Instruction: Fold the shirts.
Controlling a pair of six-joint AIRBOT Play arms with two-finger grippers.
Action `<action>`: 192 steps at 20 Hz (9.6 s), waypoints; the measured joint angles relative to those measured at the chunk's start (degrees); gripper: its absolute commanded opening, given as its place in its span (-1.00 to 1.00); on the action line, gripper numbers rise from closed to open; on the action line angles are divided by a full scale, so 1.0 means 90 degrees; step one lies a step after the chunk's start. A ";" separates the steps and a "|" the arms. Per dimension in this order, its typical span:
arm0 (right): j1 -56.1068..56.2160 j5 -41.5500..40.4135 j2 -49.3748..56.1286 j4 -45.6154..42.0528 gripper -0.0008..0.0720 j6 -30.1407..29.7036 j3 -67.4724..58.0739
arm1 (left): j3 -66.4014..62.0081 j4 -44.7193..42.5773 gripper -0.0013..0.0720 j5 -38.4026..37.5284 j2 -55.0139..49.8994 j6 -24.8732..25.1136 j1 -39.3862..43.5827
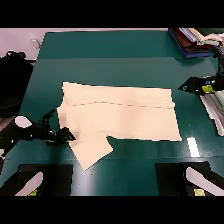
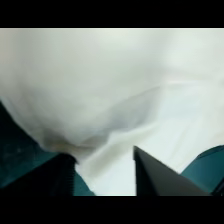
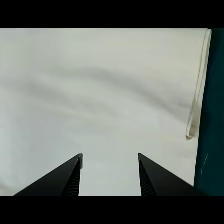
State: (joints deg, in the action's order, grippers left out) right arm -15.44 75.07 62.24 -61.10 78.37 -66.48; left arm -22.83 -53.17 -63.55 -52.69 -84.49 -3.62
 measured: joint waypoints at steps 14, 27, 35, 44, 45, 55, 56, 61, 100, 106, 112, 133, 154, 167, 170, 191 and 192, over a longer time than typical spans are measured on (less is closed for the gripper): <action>-0.2419 0.0852 -0.0578 -0.0716 0.36 -0.0199 0.2654 | -0.1197 0.0454 -0.90 -0.0454 0.0024 0.0580 -0.0002; -0.1914 -0.0080 -0.0175 -0.0061 -0.93 -0.0231 0.4044 | -0.1273 0.0372 -0.91 -0.0697 0.0041 0.0629 -0.0002; -0.1615 0.0692 -0.1348 -0.0508 -0.93 -0.0338 0.2965 | -0.1273 -0.0027 -0.91 -0.1535 0.1309 0.0469 -0.0002; -0.1406 0.1258 -0.2084 -0.1236 -0.93 -0.0124 0.2285 | -0.1698 -0.0112 -0.91 -0.1817 0.1554 0.0163 0.0000; -0.1285 0.1205 -0.1889 -0.1243 -0.93 -0.0109 0.2132 | -0.1882 -0.0131 -0.91 -0.1639 0.1328 0.0216 0.0000; -0.0027 0.0738 0.0920 -0.1112 -0.71 0.0245 0.0214 | -0.4804 -0.0194 -0.61 -0.0457 -0.2436 0.0641 0.0000; 0.0010 0.0702 0.1146 -0.1039 -0.14 0.0262 0.0075 | -0.4981 -0.0160 0.26 -0.0381 -0.2664 0.0661 -0.0002; -0.0340 0.0573 0.1683 -0.0551 0.17 0.0070 -0.0233 | -0.5442 -0.0015 -0.44 -0.0075 -0.3177 0.0619 -0.0002; 0.2664 0.0362 0.1540 0.1671 -0.93 -0.0068 -0.3538 | -0.7681 0.0415 -0.90 0.1098 -0.6076 -0.0063 0.3543; 0.4065 -0.0068 0.2346 0.1676 -0.93 0.0080 -0.4527 | -0.8701 -0.0430 -0.90 -0.0063 -0.5302 -0.0068 0.2433; 0.5671 -0.1766 0.3534 0.2446 -0.10 -0.0231 -0.4787 | -0.9352 -0.1224 -0.90 -0.0845 -0.3519 -0.0066 0.0483; 0.2990 -0.1341 0.3937 0.2895 0.50 -0.0505 -0.0546 | -0.9408 -0.1511 -0.90 -0.1086 -0.3038 0.0126 0.1161; 0.1649 -0.1168 0.3920 0.1071 -0.93 0.0107 -0.3912 | -0.9408 -0.1200 -0.90 -0.0537 -0.3189 0.0223 0.2463; -0.3060 -0.1790 0.3033 0.0204 -0.93 -0.0216 -0.4005 | -0.9408 -0.1161 -0.90 -0.0185 -0.3189 -0.0061 0.3038; -0.3174 -0.1955 0.3021 0.0187 -0.93 -0.0301 -0.4238 | -0.9408 -0.1161 -0.90 -0.0182 -0.3189 -0.0095 0.3048; -0.4420 -0.0843 0.1039 -0.1355 0.23 -0.0690 -0.2288 | -0.9408 -0.1183 -0.90 -0.0556 -0.3189 -0.0075 0.3050; -0.4571 -0.0763 0.0911 -0.1484 0.51 -0.0707 -0.2035 | -0.9408 -0.1183 -0.90 -0.0559 -0.3189 -0.0066 0.3050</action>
State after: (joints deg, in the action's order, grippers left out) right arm -56.58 68.20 70.43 -74.46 72.01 -84.79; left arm -107.50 -63.81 -68.58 -81.38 -85.08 23.83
